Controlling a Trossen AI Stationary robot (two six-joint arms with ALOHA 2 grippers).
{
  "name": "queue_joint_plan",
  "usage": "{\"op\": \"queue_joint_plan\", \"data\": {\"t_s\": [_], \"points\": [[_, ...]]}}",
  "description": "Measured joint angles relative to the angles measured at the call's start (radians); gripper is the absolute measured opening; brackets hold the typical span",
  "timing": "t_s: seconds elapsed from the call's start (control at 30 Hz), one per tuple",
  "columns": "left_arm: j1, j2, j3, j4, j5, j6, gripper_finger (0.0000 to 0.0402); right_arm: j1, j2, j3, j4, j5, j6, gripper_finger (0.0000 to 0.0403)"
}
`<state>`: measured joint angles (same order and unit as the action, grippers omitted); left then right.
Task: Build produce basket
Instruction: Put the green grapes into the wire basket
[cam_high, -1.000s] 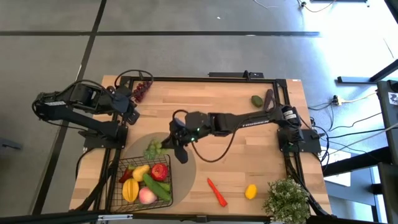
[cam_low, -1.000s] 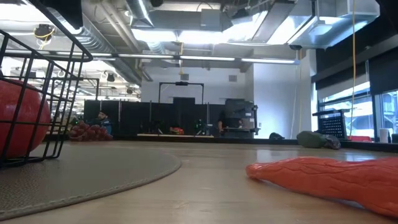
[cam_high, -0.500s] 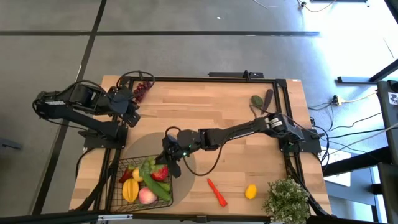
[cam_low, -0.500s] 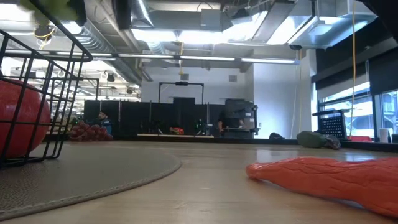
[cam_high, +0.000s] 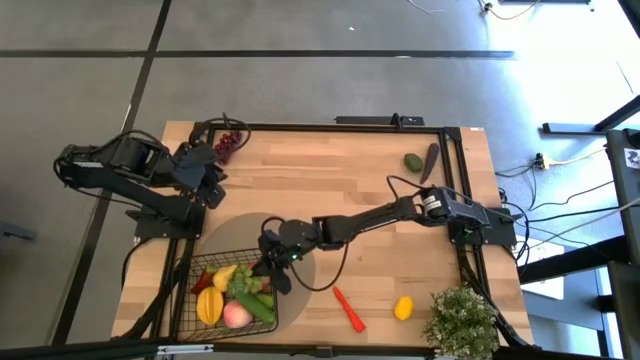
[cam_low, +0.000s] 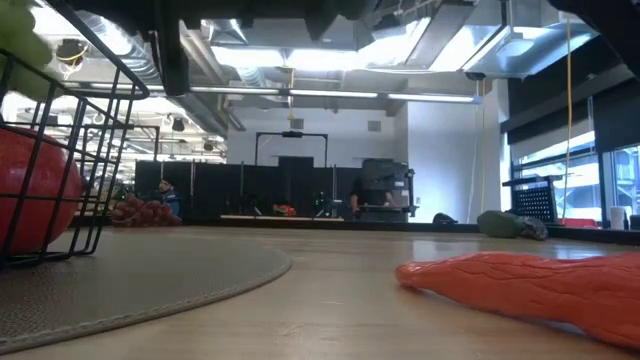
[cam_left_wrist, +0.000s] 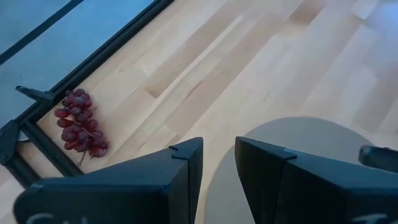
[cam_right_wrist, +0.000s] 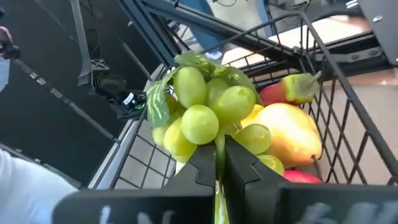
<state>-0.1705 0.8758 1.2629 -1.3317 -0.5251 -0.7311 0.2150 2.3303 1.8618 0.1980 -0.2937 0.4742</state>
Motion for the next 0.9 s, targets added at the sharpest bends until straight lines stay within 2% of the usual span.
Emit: {"op": "queue_joint_plan", "data": {"t_s": [0.3,0.67,0.9], "points": [[-0.001,0.001,0.0,0.011,0.0,-0.002,0.0084,0.001,0.002,-0.01,-0.008,-0.067,-0.007,0.0],[-0.001,0.001,0.0,0.01,0.0,-0.002,0.0084,-0.01,0.002,-0.047,-0.028,-0.074,-0.018,0.0001],[-0.001,0.001,0.0,0.01,-0.001,-0.002,0.0084,-0.01,0.002,-0.047,-0.046,-0.075,-0.029,0.0023]]}}
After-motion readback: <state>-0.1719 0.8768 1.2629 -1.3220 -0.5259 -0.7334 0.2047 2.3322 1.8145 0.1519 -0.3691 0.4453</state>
